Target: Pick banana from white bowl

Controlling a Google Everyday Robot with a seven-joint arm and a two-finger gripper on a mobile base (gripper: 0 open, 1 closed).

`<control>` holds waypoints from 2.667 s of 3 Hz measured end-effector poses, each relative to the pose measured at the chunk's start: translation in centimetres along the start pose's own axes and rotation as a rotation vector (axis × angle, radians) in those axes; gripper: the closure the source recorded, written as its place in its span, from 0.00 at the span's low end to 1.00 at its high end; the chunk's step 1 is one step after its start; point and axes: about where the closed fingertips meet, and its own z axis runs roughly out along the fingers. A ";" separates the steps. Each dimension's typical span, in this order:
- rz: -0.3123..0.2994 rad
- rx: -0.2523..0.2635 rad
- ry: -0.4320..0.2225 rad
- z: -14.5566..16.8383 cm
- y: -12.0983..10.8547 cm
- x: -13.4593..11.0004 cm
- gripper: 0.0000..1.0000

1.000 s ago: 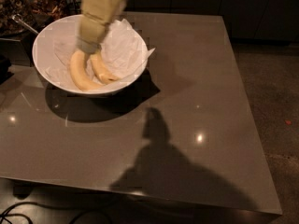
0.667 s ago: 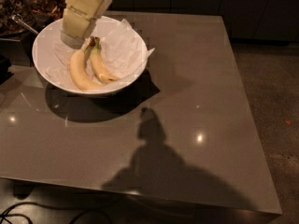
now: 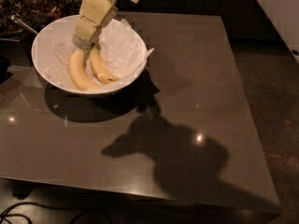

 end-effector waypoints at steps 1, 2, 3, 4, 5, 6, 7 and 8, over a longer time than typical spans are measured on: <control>0.052 -0.022 0.041 2.9 -1.3 0.3 0.00; 0.029 -0.017 0.086 4.5 -0.9 -0.9 0.03; 0.015 -0.015 0.119 6.1 -0.8 -1.9 0.11; 0.033 -0.032 0.142 7.9 -1.5 -2.3 0.21; 0.067 -0.060 0.153 9.7 -2.6 -2.5 0.26; 0.098 -0.080 0.160 11.3 -3.7 -2.7 0.30; 0.122 -0.094 0.175 12.8 -4.5 -2.7 0.34; 0.135 -0.104 0.189 14.1 -5.1 -2.8 0.34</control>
Offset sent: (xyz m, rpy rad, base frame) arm 0.0175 0.0333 -0.0521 -0.1843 0.1051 0.0054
